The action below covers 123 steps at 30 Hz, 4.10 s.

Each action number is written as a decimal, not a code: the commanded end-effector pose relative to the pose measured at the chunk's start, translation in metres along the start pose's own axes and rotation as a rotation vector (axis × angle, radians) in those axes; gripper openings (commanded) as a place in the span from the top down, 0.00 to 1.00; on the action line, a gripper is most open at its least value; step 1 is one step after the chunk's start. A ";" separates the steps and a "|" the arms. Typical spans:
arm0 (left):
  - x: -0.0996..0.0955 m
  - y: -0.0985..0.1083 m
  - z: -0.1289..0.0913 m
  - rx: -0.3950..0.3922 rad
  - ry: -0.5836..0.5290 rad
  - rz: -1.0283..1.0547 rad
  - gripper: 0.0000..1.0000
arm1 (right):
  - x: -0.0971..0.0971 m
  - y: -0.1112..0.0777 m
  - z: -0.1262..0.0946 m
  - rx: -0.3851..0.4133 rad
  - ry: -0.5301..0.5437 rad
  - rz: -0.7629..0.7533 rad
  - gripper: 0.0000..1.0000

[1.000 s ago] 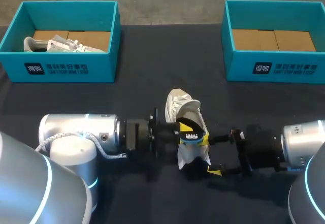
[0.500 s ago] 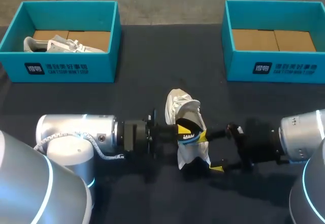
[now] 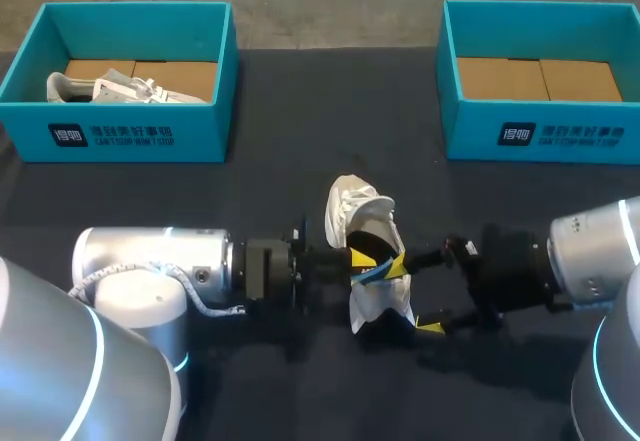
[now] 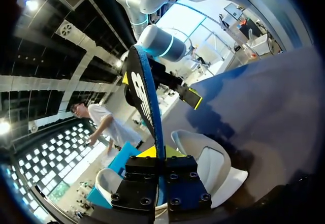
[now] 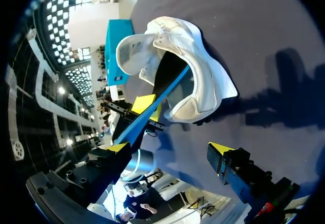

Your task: Take the shoe out of the shoebox, open the shoe tongue, remove and reinsert the insole, then place the shoe into the shoebox

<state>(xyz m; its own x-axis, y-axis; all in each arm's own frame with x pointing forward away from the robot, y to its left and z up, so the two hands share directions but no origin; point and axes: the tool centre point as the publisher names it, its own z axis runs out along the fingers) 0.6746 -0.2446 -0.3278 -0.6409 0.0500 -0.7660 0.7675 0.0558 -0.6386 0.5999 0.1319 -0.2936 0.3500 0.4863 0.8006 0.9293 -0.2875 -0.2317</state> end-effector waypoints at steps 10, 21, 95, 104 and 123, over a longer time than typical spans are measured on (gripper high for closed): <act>0.003 0.013 0.013 -0.052 0.001 0.034 1.00 | 0.003 0.000 0.002 -0.001 -0.027 0.001 0.00; -0.004 0.023 0.011 -0.109 -0.031 0.040 1.00 | 0.003 0.000 0.002 -0.001 -0.027 0.001 0.00; -0.002 0.003 -0.009 -0.076 0.065 0.141 0.84 | 0.003 0.000 0.002 -0.001 -0.027 0.001 0.00; 0.007 0.012 -0.003 -0.078 0.088 0.204 1.00 | 0.003 0.000 0.002 -0.001 -0.027 0.001 0.00; 0.005 0.042 0.006 -0.154 0.114 0.269 1.00 | 0.003 0.000 0.002 -0.001 -0.027 0.001 0.00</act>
<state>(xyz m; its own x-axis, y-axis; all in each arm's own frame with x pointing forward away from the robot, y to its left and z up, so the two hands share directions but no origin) 0.6991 -0.2425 -0.3545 -0.4174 0.1848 -0.8897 0.9056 0.1661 -0.3903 0.6010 0.1322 -0.2928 0.3530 0.5031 0.7888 0.9293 -0.2862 -0.2333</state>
